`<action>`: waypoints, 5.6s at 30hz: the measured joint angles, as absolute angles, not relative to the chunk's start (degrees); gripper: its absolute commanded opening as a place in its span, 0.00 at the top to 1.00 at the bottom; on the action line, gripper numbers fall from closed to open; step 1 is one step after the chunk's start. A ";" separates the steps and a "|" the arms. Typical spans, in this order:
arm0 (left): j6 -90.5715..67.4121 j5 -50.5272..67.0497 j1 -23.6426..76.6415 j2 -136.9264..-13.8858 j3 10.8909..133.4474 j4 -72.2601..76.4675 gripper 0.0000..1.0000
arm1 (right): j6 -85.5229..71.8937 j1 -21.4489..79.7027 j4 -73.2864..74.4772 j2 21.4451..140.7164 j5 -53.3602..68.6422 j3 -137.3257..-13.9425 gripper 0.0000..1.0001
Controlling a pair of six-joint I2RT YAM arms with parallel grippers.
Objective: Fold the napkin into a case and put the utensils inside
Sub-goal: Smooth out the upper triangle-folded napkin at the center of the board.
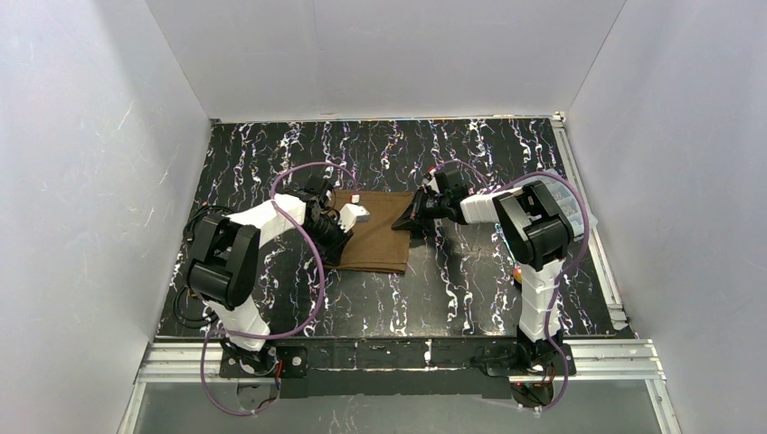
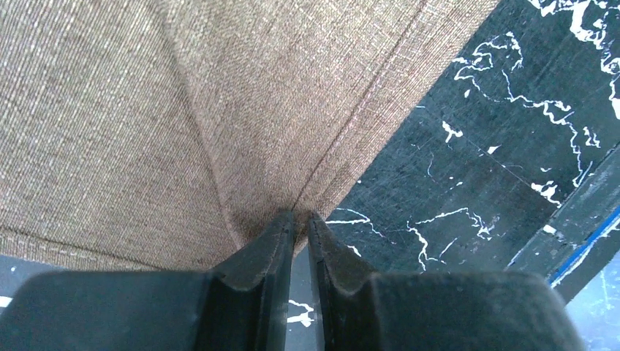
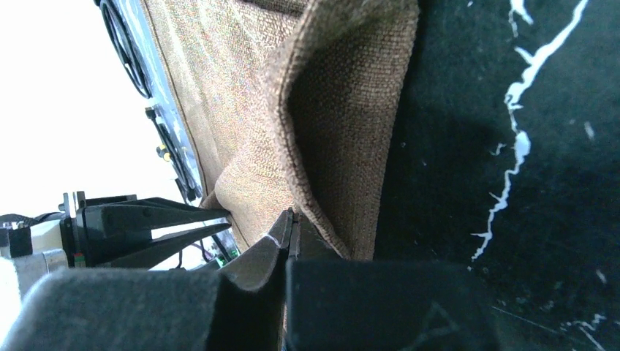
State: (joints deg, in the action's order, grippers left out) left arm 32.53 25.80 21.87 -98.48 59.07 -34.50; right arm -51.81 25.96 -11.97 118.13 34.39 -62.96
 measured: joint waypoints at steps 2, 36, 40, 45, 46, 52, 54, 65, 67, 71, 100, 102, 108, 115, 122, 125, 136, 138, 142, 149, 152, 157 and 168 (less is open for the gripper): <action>32.23 26.63 21.06 -98.48 58.96 -34.81 0.88 | -52.14 25.93 -12.25 118.13 34.48 -62.83 0.99; 30.87 33.41 17.32 -101.71 59.90 -36.01 0.97 | -54.98 21.89 -12.08 125.84 38.41 -73.12 0.96; 30.92 33.39 17.32 -101.71 59.90 -36.01 0.97 | -52.93 21.82 -9.28 125.97 38.28 -75.44 0.96; 30.94 33.30 17.32 -101.71 59.90 -36.01 0.98 | -51.99 20.71 -8.03 125.97 38.26 -75.79 0.96; 30.94 33.30 17.32 -101.71 59.90 -36.01 0.98 | -51.66 20.51 -7.31 125.97 38.17 -76.03 0.97; 31.05 33.30 17.32 -101.71 59.88 -36.01 0.98 | -50.52 19.77 -6.09 125.99 38.02 -76.31 0.97; 31.07 33.30 17.32 -101.71 59.88 -36.01 0.99 | -50.17 19.73 -6.09 125.99 37.85 -76.31 0.97; 29.23 33.67 17.32 -100.84 61.41 -39.62 0.91 | -49.58 27.66 -3.53 114.98 31.51 -75.85 0.96; 28.18 33.95 17.21 -99.63 63.72 -41.87 0.90 | -49.56 31.40 -3.62 113.27 31.42 -76.09 0.96; 26.48 35.03 16.10 -94.04 70.59 -45.45 0.89 | -50.26 38.65 -3.49 113.12 31.20 -75.92 0.96; 24.91 35.97 -3.53 -91.68 77.41 -51.46 0.81 | -65.82 51.62 -18.68 128.11 32.29 -78.56 0.97; 25.04 35.83 -3.51 -91.68 77.41 -51.44 0.81 | -65.82 51.64 -18.68 128.22 32.29 -78.56 0.97; 25.30 35.29 -3.51 -91.68 77.41 -51.33 0.81 | -65.58 51.79 -18.72 128.46 32.27 -77.73 0.97; 25.28 35.14 -3.51 -91.68 77.41 -50.92 0.81 | -65.36 51.88 -19.75 128.79 32.23 -75.53 0.97; 25.45 34.68 -3.51 -91.68 77.36 -50.76 0.81 | -65.80 51.90 -22.41 129.62 32.73 -75.50 0.87; 25.52 34.50 -3.51 -91.68 77.32 -50.76 0.81 | -66.06 51.90 -23.18 129.62 32.73 -75.50 0.80; 25.65 37.82 -3.51 -91.68 75.96 -50.83 0.84 | -67.94 47.11 -24.21 125.49 35.48 -77.38 0.71; 25.78 38.50 -3.36 -91.68 75.33 -51.03 0.84 | -67.11 44.23 -23.70 122.37 36.07 -77.43 0.72; 25.93 39.40 -2.46 -91.68 74.28 -51.05 0.84 | -64.23 38.00 -23.14 117.43 36.51 -76.71 0.73; 25.56 39.83 5.08 -91.70 71.72 -50.04 0.85 | -57.78 31.42 -17.43 119.50 36.38 -75.35 0.78; 24.84 39.88 9.98 -92.29 70.65 -49.04 0.85 | -56.40 31.53 -16.23 123.02 36.40 -74.39 0.79; 24.38 39.35 14.57 -96.16 69.01 -46.17 0.88 | -56.27 31.86 -16.67 126.87 38.22 -73.19 0.77; 28.75 31.40 15.42 -100.09 61.71 -41.41 0.89 | -55.51 31.46 -18.00 126.80 39.92 -73.34 0.64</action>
State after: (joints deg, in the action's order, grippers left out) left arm 28.75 31.40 15.42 -100.09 61.71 -41.41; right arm -55.51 31.46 -18.00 126.80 39.92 -73.34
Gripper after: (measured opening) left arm 0.118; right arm 0.342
